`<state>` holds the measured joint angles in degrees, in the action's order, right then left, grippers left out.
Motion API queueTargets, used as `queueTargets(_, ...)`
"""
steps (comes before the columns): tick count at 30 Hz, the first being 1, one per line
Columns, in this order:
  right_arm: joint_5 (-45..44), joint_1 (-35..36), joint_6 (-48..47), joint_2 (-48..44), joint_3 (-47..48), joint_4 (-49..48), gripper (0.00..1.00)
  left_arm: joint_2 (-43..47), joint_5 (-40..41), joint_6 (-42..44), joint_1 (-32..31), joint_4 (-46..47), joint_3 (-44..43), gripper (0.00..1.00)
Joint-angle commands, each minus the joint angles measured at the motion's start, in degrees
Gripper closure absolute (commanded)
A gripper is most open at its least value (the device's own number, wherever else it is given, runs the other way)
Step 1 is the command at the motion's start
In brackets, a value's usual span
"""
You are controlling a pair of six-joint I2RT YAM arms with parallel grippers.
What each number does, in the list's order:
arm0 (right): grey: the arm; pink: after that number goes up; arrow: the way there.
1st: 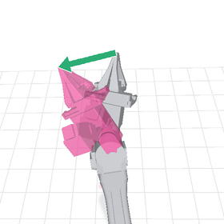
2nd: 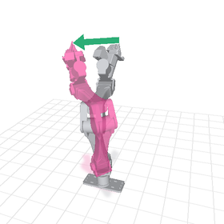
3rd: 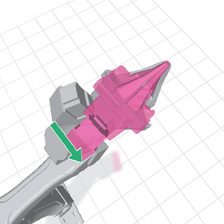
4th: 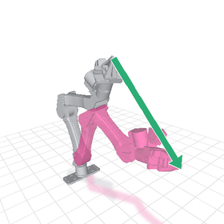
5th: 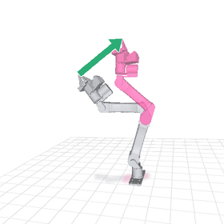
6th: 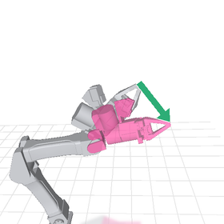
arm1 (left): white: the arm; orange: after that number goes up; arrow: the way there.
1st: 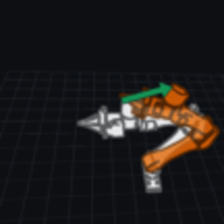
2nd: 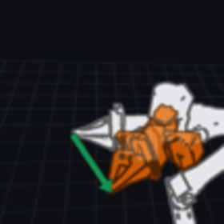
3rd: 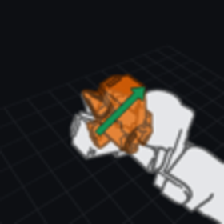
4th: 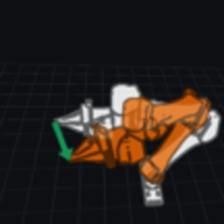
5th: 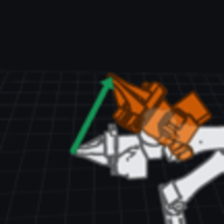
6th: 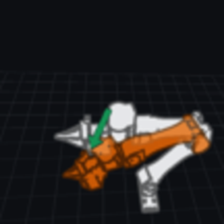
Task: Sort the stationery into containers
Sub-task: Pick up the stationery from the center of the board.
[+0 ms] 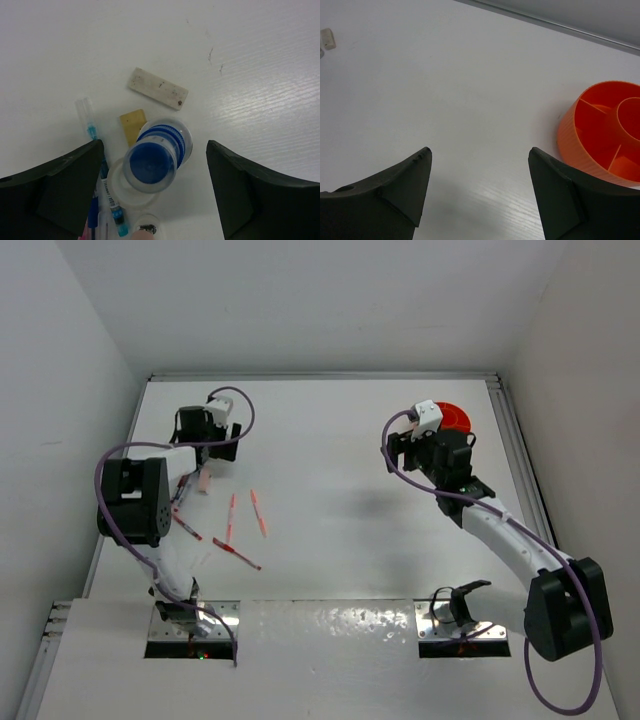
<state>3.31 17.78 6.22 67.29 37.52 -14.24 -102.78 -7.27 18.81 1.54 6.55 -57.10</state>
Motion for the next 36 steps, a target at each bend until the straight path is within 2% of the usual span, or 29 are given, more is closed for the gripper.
queueTargets(1,-1.6,0.4,-2.2,0.1,2.5,-1.0,0.23,-0.6,-0.6,0.3,-0.6,0.2,-2.6,0.19)
queueTargets(5,-2.6,0.4,-3.3,0.1,2.6,-0.8,0.23,-1.1,0.8,0.5,-0.9,0.0,-3.2,0.25)
queueTargets(11,-3.2,0.3,-4.0,-0.3,2.6,-0.7,0.22,-1.0,1.1,0.6,-0.9,0.3,-3.4,0.42)
queueTargets(15,-3.2,0.4,-4.2,-0.7,2.3,-0.4,0.22,-1.0,0.3,1.3,-0.8,0.2,-3.2,0.58)
queueTargets(18,-4.3,0.4,-4.2,-1.2,1.9,-0.1,0.22,-1.1,0.2,1.0,-0.9,0.3,-3.3,0.6)
queueTargets(20,-4.5,0.3,-4.2,-1.5,1.7,0.2,0.22,-1.1,0.2,1.1,-0.9,0.3,-3.3,0.65)
queueTargets(21,-4.6,0.4,-4.2,-1.9,1.6,0.2,0.22,-1.1,0.2,1.1,-0.9,0.2,-3.3,0.73)
queueTargets(23,-4.8,0.3,-4.4,-2.2,1.3,0.4,0.22,-1.0,0.2,1.1,-1.0,0.3,-3.2,0.8)
queueTargets(24,-4.9,0.4,-4.4,-2.6,1.1,0.6,0.22,-0.8,0.4,1.1,-0.9,0.4,-3.1,0.91)
queueTargets(25,-5.0,0.3,-4.4,-2.9,1.1,0.6,0.22,-0.8,0.4,1.3,-0.9,0.4,-3.1,0.97)
queueTargets(26,-4.8,0.3,-4.4,-3.0,0.9,0.9,0.22,-0.5,0.7,1.3,-0.9,0.4,-3.3,1.0)
queueTargets(31,-3.8,0.4,-5.1,-3.7,1.9,3.2,0.21,1.3,-1.7,4.1,-0.9,-3.5,-7.1,1.0)
queueTargets(33,-2.1,0.4,-5.3,-4.2,3.1,6.1,0.18,3.5,-4.5,8.9,-0.9,-6.5,-9.2,1.0)
queueTargets(36,2.6,0.3,-5.8,-4.4,7.2,11.3,0.17,8.1,-15.8,21.2,-0.9,-15.8,-10.8,1.0)
